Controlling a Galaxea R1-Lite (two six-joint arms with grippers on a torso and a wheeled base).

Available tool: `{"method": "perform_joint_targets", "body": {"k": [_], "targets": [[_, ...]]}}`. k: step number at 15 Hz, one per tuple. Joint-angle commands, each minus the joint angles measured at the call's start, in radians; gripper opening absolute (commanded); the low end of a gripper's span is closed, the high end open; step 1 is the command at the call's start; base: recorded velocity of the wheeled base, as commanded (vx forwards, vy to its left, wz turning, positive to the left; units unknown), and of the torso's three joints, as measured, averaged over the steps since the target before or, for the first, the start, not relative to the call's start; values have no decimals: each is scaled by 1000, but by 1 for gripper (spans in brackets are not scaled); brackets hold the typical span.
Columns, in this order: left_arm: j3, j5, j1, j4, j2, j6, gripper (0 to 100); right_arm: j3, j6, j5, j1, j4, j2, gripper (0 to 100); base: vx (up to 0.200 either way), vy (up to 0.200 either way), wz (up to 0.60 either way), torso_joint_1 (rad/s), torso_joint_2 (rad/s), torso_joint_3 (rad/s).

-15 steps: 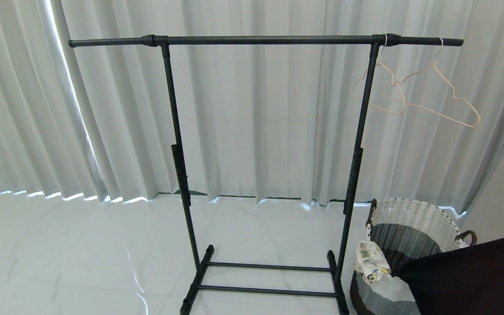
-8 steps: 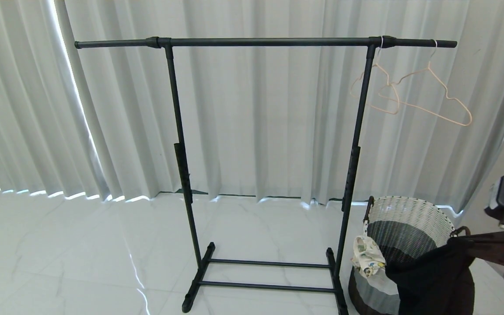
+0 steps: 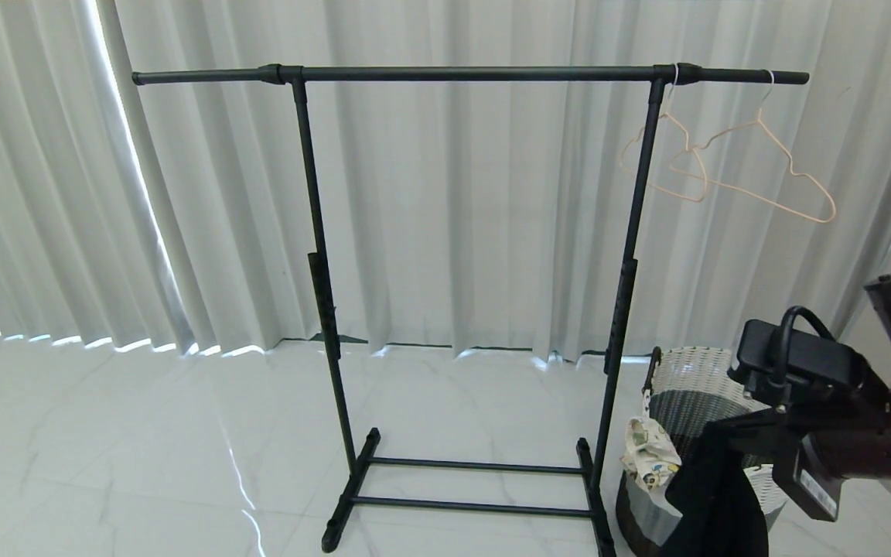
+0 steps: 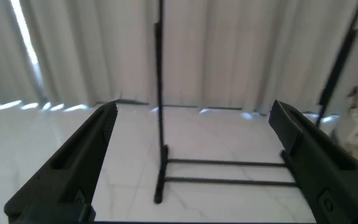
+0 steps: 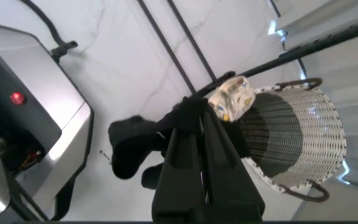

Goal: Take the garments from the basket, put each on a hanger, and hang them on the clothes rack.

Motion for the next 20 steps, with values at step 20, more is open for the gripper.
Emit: {"method": "perform_joint_targets", "body": {"k": [20], "targets": [[-853, 67, -968, -190, 1752, -285, 100, -227, 297, -76, 241, -111, 184, 0, 0, 0, 0, 0, 0, 0]]}}
